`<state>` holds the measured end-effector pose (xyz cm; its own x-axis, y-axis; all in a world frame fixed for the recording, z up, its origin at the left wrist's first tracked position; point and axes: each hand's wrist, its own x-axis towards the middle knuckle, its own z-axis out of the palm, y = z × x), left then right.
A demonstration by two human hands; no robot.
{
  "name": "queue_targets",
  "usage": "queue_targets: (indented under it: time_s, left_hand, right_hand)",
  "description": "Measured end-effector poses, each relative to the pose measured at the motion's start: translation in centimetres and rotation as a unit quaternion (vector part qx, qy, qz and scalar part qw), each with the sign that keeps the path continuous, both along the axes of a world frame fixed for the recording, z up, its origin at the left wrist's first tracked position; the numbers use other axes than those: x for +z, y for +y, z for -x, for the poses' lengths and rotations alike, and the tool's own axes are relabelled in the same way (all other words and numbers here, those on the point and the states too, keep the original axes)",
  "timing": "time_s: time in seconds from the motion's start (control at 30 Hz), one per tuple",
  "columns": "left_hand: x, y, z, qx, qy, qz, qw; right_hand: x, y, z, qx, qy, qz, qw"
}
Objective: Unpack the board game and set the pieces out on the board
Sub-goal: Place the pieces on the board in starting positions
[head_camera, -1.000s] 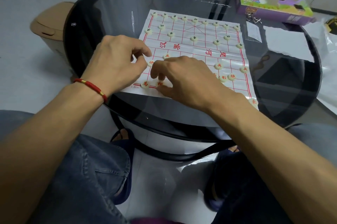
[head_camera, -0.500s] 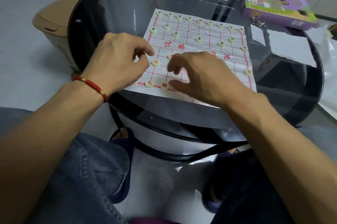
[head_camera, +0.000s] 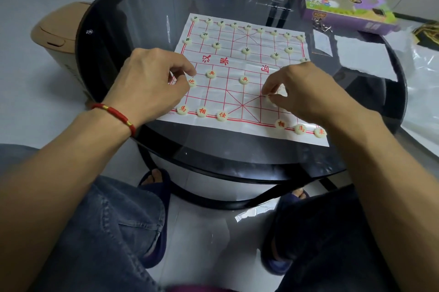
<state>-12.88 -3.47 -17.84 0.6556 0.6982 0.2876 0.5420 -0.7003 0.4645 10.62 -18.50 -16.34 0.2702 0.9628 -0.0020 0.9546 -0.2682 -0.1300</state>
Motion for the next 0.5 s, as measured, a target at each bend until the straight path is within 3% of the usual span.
queue_targets:
  time_s: [0.23, 0.5]
  left_hand:
    - [-0.2, -0.1, -0.2, 0.0, 0.006, 0.001, 1.0]
    - [-0.2, -0.1, -0.3, -0.002, 0.005, -0.004, 1.0]
  right_hand:
    - [-0.2, -0.2, 0.3, 0.003, -0.045, 0.009, 0.999]
    - [0.3, -0.8, 1.8, 0.053, -0.029, 0.022, 0.998]
